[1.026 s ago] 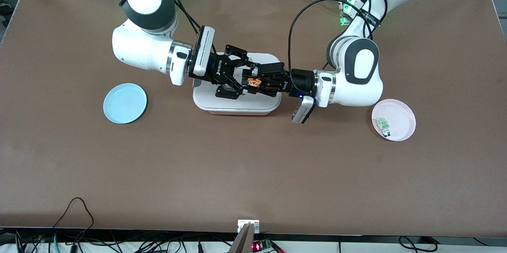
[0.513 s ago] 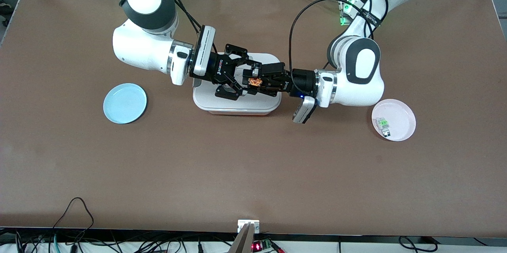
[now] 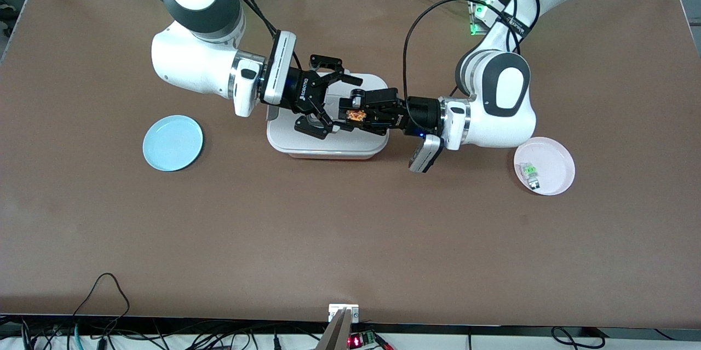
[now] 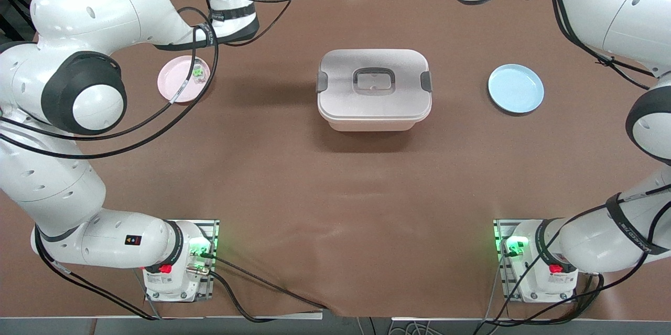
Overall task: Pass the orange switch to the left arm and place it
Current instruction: 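Grasp the switch with the left gripper from the right gripper, then open the right gripper and pull back while the left gripper withdraws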
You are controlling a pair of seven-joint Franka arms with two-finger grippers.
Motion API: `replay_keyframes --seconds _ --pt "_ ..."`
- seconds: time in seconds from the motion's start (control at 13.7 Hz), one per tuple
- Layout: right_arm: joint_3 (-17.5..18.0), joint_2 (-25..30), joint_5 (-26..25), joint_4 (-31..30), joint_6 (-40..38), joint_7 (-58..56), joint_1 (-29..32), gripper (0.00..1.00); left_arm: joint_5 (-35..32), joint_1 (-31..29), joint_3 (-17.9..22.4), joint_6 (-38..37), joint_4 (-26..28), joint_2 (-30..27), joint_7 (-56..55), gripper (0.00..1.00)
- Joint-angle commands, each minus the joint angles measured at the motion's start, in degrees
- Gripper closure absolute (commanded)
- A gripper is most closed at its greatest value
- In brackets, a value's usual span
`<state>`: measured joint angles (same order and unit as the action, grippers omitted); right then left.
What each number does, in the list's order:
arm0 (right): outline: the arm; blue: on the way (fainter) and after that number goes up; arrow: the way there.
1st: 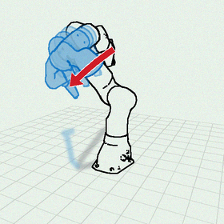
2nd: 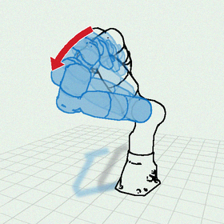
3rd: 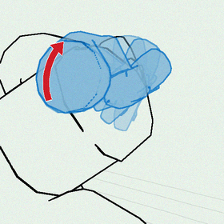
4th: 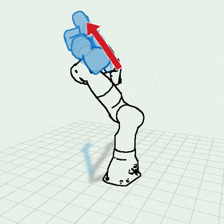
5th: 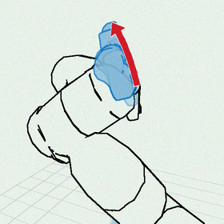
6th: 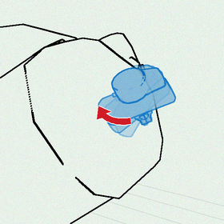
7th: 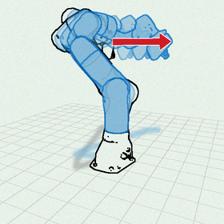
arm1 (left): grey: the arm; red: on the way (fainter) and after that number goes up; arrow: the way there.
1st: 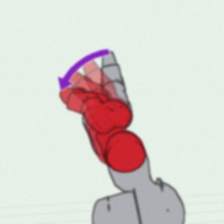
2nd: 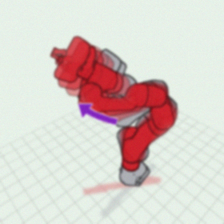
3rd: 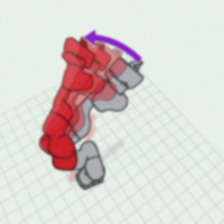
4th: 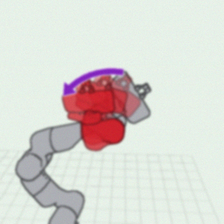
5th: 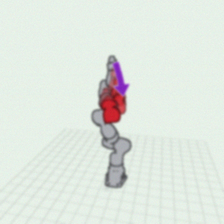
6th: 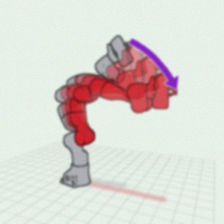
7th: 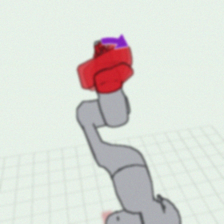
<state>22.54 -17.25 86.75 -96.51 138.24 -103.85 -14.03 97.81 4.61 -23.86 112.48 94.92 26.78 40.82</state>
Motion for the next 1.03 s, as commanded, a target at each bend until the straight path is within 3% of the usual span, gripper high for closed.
replay_keyframes --seconds 0.0,0.22,0.44,0.73,0.95 --pt "-0.1 0.8 0.9 1.3 0.7 1.5 -0.2 0.0 -5.2 -0.5 0.4 0.2 -3.2 -0.9 -8.2 1.0" --pt "-1.0 1.8 0.4 1.4 0.6 2.4 0.3 0.0 -14.1 -2.7 0.4 0.2 -5.5 -0.9 -14.8 1.0" --pt "-4.1 2.4 -1.4 1.2 0.1 4.9 0.4 0.0 -26.4 -2.9 0.8 0.3 -6.7 -0.3 -17.8 1.0" --pt "-8.5 2.4 -9.1 0.4 0.1 11.4 1.3 0.0 -54.2 -4.5 1.4 0.2 -6.7 -0.2 -19.9 1.0" --pt "-10.0 2.2 -10.7 -2.5 0.4 14.7 3.6 0.0 -64.7 -5.0 1.5 0.1 -6.2 0.4 -19.7 1.0"
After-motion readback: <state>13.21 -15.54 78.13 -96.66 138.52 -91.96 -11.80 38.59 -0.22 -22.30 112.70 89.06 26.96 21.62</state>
